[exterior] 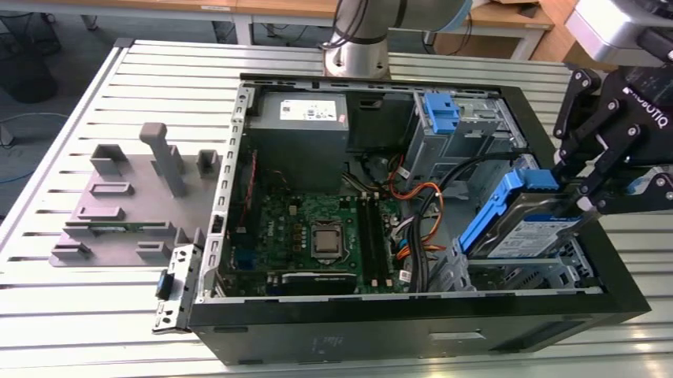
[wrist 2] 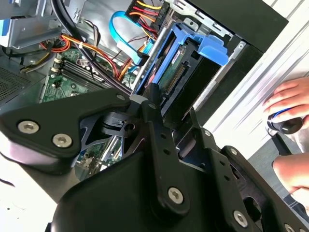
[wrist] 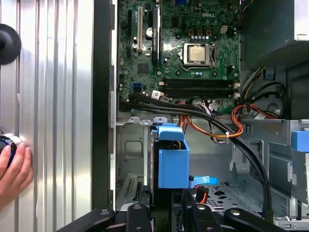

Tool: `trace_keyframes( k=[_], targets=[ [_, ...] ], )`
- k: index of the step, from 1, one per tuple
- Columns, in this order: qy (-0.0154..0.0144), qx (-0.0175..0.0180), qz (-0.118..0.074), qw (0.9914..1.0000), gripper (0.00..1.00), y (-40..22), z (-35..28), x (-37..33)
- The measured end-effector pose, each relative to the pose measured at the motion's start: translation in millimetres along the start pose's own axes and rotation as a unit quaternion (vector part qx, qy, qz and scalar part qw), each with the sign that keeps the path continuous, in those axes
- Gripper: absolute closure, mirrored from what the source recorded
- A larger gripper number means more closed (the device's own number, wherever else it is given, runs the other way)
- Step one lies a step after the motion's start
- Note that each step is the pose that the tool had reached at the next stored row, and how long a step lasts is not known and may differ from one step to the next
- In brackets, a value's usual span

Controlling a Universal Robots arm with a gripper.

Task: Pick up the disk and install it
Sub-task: 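Insert the disk into the insertion slot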

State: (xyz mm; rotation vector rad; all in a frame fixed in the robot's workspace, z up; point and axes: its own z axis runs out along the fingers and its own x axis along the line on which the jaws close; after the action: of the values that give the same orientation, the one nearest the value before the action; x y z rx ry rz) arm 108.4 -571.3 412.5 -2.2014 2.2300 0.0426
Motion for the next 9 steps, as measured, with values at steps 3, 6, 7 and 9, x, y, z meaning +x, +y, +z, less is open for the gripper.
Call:
trace_keyframes(
  k=[3,6,7,9],
  targets=[
    [0.0001,0.0000,0.000,1.00000,0.65,-0.1,5.3,0.3],
    [0.0001,0.0000,0.000,1.00000,0.65,-0.2,10.7,0.7],
    [0.0000,0.0000,0.000,1.00000,0.65,-0.2,12.7,0.9],
    [0.0001,0.0000,0.000,1.00000,0.65,-0.2,16.3,1.2]
  ],
)
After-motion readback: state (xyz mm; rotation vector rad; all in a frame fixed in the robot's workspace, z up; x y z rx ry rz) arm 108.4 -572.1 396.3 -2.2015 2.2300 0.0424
